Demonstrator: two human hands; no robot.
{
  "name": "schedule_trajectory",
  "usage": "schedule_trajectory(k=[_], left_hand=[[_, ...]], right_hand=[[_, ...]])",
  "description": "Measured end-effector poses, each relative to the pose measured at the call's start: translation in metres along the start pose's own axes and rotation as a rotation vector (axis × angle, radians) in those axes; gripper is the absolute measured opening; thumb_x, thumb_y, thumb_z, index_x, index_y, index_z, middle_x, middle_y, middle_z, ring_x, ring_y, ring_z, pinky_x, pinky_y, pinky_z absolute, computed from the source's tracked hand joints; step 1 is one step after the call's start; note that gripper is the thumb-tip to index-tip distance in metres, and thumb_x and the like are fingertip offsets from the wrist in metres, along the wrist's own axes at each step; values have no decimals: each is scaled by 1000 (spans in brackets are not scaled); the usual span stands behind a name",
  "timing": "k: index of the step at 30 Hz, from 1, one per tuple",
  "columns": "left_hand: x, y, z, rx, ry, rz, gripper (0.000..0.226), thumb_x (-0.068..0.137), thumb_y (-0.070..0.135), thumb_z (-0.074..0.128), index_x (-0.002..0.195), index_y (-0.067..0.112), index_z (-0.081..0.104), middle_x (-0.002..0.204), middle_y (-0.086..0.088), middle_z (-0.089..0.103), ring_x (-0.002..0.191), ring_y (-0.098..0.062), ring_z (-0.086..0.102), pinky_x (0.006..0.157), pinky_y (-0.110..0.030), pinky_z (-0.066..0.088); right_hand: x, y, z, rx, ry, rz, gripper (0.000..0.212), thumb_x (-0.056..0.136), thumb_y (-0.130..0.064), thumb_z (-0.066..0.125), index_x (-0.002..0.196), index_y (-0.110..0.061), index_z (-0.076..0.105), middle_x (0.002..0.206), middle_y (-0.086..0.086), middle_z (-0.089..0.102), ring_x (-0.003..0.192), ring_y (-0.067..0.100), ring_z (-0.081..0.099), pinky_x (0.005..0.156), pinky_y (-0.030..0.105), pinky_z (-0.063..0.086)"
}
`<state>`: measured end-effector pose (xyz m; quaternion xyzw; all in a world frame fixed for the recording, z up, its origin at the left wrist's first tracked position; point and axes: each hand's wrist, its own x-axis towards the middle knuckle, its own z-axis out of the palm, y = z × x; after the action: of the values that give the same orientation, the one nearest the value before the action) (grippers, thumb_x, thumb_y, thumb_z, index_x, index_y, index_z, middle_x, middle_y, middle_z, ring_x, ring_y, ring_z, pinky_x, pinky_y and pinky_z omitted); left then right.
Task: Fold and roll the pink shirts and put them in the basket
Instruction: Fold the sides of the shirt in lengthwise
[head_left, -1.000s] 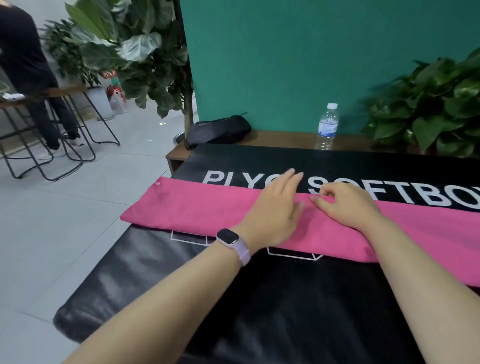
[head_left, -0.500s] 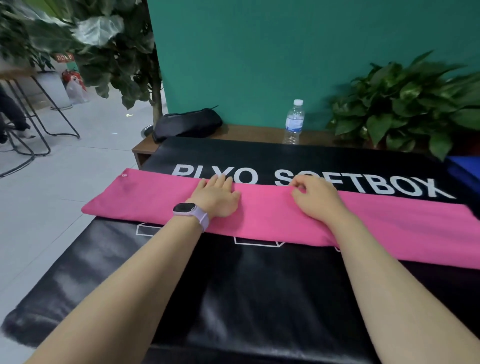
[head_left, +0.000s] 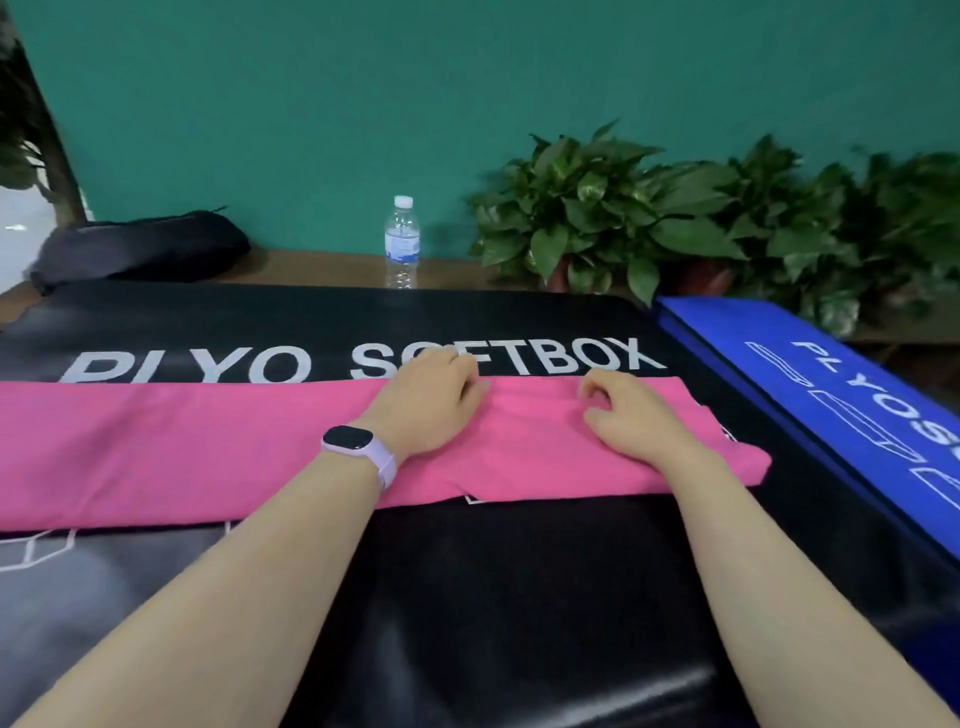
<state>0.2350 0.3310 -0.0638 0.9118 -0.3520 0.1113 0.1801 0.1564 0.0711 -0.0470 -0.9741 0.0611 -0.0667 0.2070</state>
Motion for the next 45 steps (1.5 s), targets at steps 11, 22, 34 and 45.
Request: schedule_trajectory(k=[11, 22, 34, 45], left_hand=[[-1, -16, 3, 32, 71, -143, 46, 100, 57, 28, 78, 19, 40, 78, 2, 48, 77, -25, 45, 74, -40, 35], [3, -15, 1, 39, 135, -214, 37, 105, 47, 26, 82, 19, 36, 66, 4, 48, 63, -28, 50, 61, -39, 34], [6, -42, 6, 252, 129, -285, 45, 105, 44, 23, 92, 16, 56, 76, -5, 58, 70, -33, 54, 63, -38, 40], [7, -43, 5, 85, 91, -338, 40, 101, 52, 35, 77, 21, 41, 76, 5, 51, 61, -14, 41, 64, -37, 33]], right_hand=[[-16, 46, -45, 108, 613, 279, 15, 80, -18, 56, 67, -24, 62, 65, -9, 62, 72, 8, 56, 74, 31, 40], [22, 72, -37, 404, 396, 313, 34, 87, -3, 61, 111, -26, 69, 99, -3, 58, 81, 9, 56, 75, 29, 47], [29, 76, -23, 72, 475, 276, 17, 96, -12, 61, 108, -24, 59, 102, 1, 62, 90, 22, 60, 80, 40, 50], [56, 79, -11, -81, 433, 233, 10, 98, -15, 56, 101, -21, 63, 106, 4, 59, 93, 32, 60, 78, 40, 44]])
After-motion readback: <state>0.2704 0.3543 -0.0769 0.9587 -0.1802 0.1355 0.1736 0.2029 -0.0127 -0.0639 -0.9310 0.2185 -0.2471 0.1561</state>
